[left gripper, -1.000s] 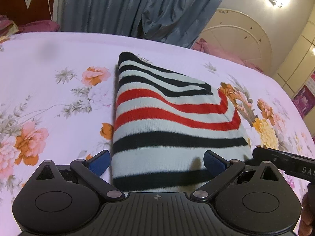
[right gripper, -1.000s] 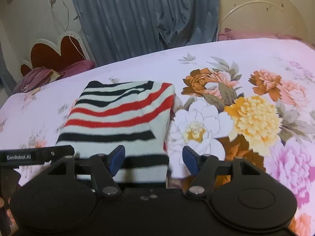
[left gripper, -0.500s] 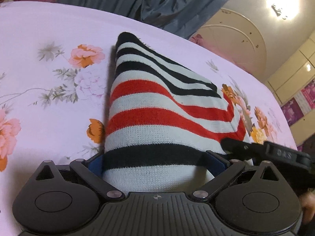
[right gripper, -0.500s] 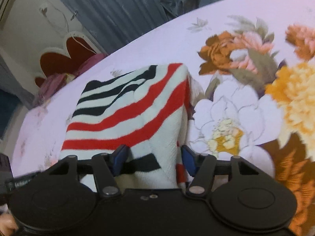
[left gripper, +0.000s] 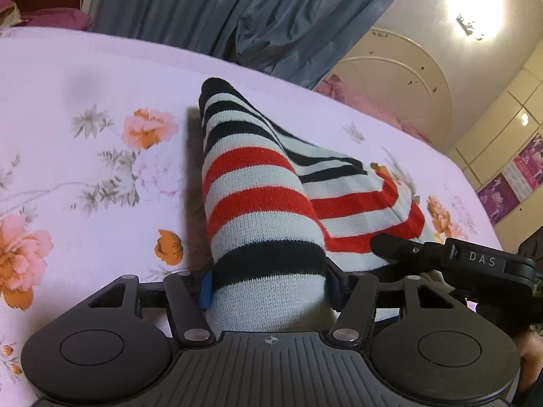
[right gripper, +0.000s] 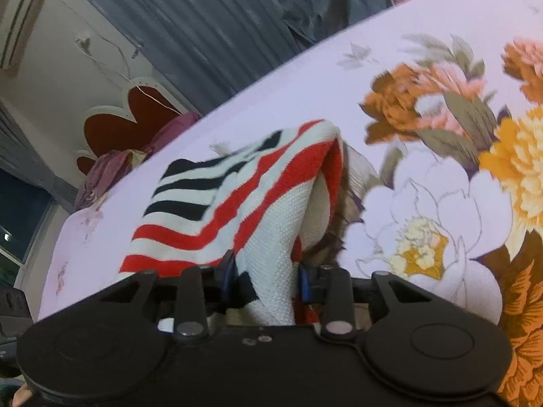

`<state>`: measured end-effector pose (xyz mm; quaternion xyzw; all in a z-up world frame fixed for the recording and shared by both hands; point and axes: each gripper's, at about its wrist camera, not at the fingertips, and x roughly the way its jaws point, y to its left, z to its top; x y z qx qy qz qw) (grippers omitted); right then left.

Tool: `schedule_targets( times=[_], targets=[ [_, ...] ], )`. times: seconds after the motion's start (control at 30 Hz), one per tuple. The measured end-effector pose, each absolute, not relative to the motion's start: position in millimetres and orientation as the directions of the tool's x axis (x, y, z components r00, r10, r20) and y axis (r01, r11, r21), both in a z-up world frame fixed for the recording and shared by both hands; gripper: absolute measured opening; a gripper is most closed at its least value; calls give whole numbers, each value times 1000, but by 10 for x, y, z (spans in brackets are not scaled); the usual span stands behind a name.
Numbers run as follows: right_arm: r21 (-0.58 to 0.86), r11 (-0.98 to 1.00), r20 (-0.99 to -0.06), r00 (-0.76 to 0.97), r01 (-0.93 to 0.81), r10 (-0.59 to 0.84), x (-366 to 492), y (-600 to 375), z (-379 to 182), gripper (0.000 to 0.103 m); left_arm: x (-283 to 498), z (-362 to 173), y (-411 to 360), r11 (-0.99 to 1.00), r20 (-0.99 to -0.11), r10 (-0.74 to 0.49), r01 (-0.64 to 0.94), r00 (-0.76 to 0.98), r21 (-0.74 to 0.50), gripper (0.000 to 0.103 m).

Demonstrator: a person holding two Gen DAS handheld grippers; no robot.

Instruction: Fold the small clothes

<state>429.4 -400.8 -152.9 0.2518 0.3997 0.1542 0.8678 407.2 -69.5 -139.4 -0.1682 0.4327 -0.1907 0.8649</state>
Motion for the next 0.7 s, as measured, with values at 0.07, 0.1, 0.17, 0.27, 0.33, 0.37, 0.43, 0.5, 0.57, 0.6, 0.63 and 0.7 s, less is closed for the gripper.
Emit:
schedule_targets(
  times=[0.07, 0.1, 0.17, 0.27, 0.33, 0.37, 0.43, 0.5, 0.57, 0.6, 0.63, 0.7],
  targets=[
    [561, 824, -606, 640, -79, 473, 4279, -3971, -1454, 33, 4032, -1316, -663, 870, -673, -476, 191, 566, -455, 59],
    [562, 823, -601, 642, -85, 476, 4260, -3946, -1414, 33, 4010, -1284, -640, 869, -669, -477, 194, 570, -454, 59],
    [563, 821, -592, 646, -95, 481, 4243, -3888, -1357, 33, 3972, -1204, -572, 869, -662, -477, 199, 578, -453, 59],
    [570, 814, -577, 652, -111, 493, 4209, -3755, -1266, 33, 3903, -1103, -416, 874, -653, -468, 199, 596, -444, 59],
    [574, 809, -564, 655, -127, 503, 4182, -3630, -1208, 33, 3853, -1033, -258, 876, -645, -460, 196, 610, -440, 59],
    [577, 806, -558, 656, -134, 508, 4174, -3557, -1184, 33, 3829, -1002, -156, 878, -642, -456, 193, 616, -439, 59],
    [581, 800, -548, 656, -147, 518, 4166, -3373, -1128, 33, 3799, -961, 57, 879, -636, -449, 184, 628, -439, 59],
    [583, 797, -544, 652, -159, 528, 4173, -3140, -1087, 33, 3770, -944, 314, 882, -633, -439, 172, 638, -439, 59],
    [581, 796, -543, 647, -171, 535, 4191, -2891, -1062, 33, 3758, -952, 621, 885, -630, -429, 160, 648, -438, 59],
    [579, 796, -542, 645, -178, 539, 4198, -2726, -1056, 33, 3762, -972, 770, 885, -628, -426, 156, 651, -439, 59],
    [578, 795, -540, 645, -182, 540, 4202, -2580, -1049, 33, 3769, -989, 941, 885, -626, -425, 154, 654, -439, 59],
    [576, 796, -539, 646, -186, 541, 4210, -2274, -1041, 33, 3798, -1034, 1323, 882, -619, -429, 157, 658, -444, 59]
  ],
)
